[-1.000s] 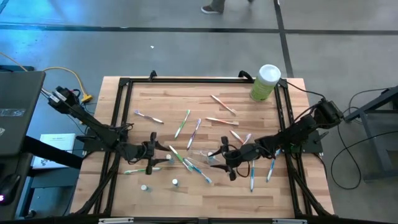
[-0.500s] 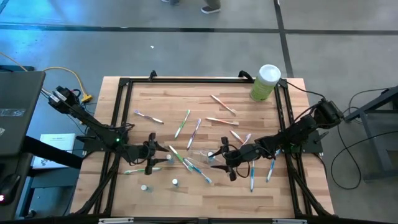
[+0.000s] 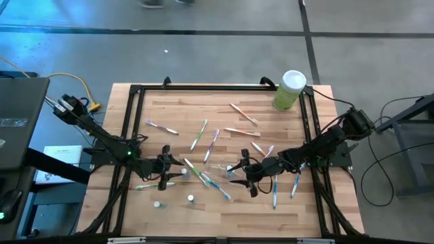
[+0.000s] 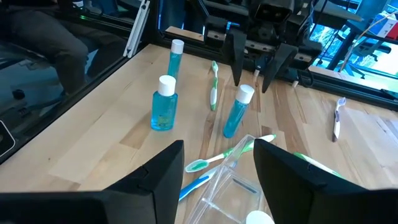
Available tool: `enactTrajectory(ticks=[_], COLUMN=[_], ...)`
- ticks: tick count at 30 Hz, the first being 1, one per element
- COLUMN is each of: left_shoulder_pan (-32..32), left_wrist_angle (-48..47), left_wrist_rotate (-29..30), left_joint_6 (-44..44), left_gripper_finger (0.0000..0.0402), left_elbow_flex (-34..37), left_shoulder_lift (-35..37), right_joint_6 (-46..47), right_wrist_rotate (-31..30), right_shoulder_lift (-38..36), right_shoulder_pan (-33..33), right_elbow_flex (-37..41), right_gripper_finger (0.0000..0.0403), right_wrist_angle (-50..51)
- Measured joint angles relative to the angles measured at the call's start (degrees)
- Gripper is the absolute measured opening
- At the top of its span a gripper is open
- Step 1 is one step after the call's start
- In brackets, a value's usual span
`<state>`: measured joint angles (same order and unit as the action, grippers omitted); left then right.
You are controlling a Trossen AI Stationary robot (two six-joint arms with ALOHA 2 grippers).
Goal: Pick & Place toothbrushing station
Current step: Put the blue mouthwash into the transparent organizer
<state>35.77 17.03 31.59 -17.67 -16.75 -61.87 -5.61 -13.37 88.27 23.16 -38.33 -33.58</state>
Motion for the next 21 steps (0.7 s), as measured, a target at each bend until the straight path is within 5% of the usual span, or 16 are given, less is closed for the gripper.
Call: enactTrajectory(ticks=[15, 21], left_shoulder_pan=[-0.48, -0.50], left_wrist_angle=[10.25, 10.28], left_wrist_rotate=[0.08, 0.20], left_joint_6=[2.79, 3.23], left_gripper_finger=[0.0183, 0.0135], left_elbow_flex=[0.07, 0.07], left_shoulder_lift=[-11.25, -12.76], right_joint_6=[-0.02, 0.00], right_wrist_rotate=[0.00, 0.00], right_shoulder_lift=[0.00, 0.00], right_shoulder_pan=[-0.02, -0.02], right_elbow_flex=[0.00, 0.00], right_gripper_finger=[0.0185, 0.0185], right_wrist_angle=[0.00, 0.33])
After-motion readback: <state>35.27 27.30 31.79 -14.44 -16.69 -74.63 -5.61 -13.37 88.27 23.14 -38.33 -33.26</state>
